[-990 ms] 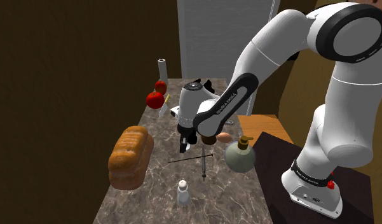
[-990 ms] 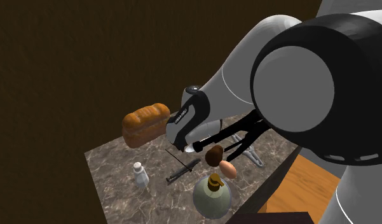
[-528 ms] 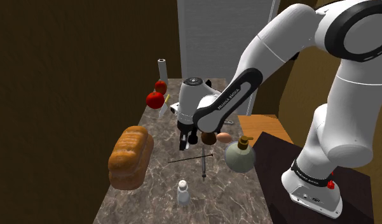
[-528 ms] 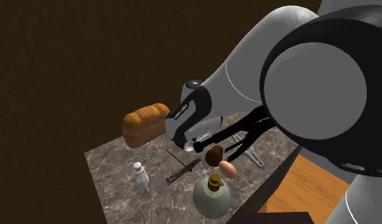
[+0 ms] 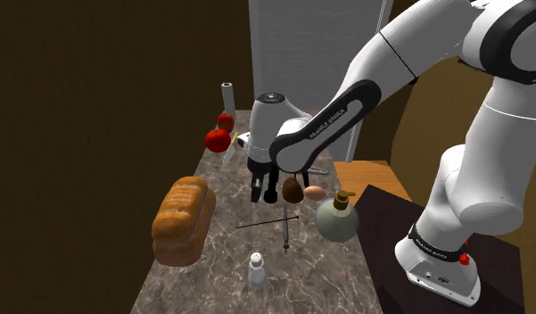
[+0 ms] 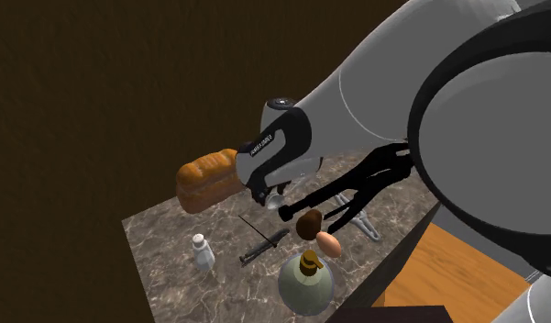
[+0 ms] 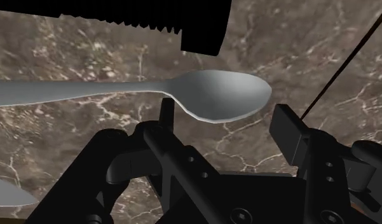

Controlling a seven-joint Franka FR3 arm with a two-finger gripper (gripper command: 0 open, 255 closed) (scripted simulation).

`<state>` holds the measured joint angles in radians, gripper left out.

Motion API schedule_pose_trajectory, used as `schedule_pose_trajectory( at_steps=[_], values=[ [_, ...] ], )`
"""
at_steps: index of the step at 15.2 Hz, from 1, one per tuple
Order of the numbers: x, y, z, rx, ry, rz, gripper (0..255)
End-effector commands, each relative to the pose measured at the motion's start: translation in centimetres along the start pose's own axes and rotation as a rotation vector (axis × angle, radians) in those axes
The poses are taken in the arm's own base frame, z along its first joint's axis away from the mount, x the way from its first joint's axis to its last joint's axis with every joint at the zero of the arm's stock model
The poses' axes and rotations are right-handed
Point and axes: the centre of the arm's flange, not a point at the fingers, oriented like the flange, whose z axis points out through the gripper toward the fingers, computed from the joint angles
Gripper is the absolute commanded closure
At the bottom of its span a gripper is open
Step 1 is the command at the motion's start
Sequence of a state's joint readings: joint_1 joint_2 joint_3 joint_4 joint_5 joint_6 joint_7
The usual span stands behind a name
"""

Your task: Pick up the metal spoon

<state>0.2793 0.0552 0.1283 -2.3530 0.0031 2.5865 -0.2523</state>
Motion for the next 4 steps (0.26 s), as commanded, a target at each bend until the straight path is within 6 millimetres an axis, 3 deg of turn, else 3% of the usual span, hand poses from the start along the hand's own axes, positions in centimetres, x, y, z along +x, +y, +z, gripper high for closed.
schedule_pose_trajectory(
  at_steps=[1, 4],
  values=[
    [0.16, 0.09, -1.10, 0.000, -0.001, 0.000, 255],
    [0.27, 0.11, -1.70, 0.000, -0.001, 0.000, 255]
  ],
)
